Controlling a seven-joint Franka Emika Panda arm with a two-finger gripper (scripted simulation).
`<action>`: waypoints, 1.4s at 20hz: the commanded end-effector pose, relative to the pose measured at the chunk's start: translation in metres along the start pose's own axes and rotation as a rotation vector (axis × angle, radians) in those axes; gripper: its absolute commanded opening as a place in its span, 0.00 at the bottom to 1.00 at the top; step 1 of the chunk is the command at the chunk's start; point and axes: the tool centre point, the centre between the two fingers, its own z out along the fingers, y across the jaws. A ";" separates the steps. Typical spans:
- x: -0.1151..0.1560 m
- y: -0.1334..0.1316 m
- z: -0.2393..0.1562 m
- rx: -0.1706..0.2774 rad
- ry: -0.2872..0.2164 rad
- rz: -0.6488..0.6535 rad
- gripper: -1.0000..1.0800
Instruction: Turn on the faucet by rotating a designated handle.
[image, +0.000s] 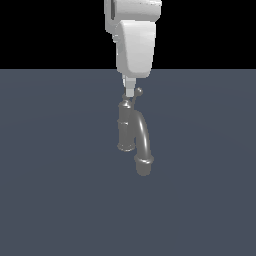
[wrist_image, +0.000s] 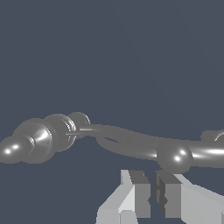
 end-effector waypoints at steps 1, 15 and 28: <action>0.024 0.002 0.001 -0.001 0.001 0.021 0.00; 0.052 -0.008 0.000 0.001 -0.001 -0.002 0.00; 0.076 -0.027 0.000 0.000 -0.001 0.006 0.00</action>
